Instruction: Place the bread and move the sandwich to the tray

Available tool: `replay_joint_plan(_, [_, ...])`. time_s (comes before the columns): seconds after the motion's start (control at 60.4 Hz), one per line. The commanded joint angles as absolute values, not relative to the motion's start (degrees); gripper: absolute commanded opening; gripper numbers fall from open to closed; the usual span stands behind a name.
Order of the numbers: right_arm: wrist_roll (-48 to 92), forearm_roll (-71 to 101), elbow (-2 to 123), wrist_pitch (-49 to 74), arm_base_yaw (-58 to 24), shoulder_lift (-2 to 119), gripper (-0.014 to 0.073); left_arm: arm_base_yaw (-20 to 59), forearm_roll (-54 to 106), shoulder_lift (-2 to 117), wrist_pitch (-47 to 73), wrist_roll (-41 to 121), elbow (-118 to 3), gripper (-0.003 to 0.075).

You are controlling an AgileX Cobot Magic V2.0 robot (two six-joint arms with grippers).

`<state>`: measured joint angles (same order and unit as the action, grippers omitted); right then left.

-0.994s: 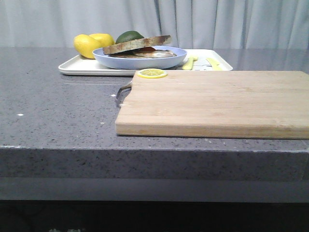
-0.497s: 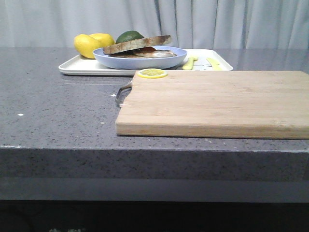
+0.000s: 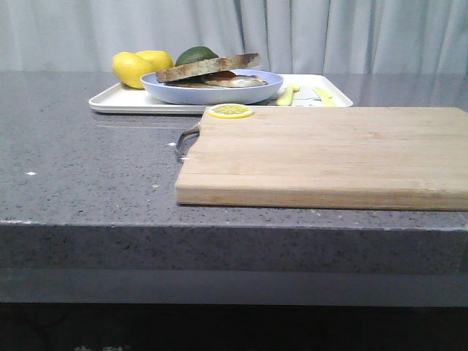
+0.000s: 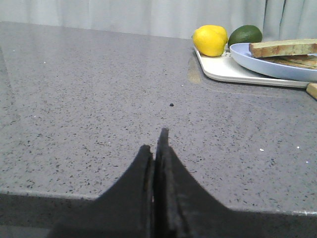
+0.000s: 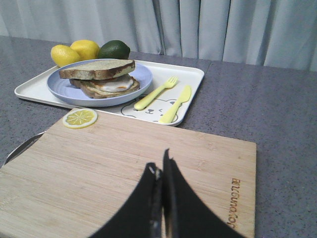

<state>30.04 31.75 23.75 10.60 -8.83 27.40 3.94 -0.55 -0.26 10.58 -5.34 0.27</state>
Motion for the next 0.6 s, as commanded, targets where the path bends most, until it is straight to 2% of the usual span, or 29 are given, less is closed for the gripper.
replay_joint_plan(0.0, [27.07, 28.42, 25.4, 5.36, -8.85, 27.43, -0.006, 3.89, 0.0, -1.43, 5.63, -5.85, 0.29, -0.002])
replay_joint_plan(0.248, [-2.19, 5.4, 21.9, 1.83, -6.27, 27.12, -0.006, 3.89, 0.0, -1.43, 5.63, -5.85, 0.29, -0.002])
replay_joint_plan(0.447, [-4.34, 3.46, 13.2, -4.51, -2.46, 21.89, -0.006, 3.89, 0.0, -1.43, 5.63, -5.85, 0.29, -0.002])
replay_joint_plan(0.58, [-2.99, 3.46, 6.43, -4.57, -2.0, 15.25, -0.006, 3.89, 0.0, -1.43, 5.63, -5.85, 0.29, -0.002])
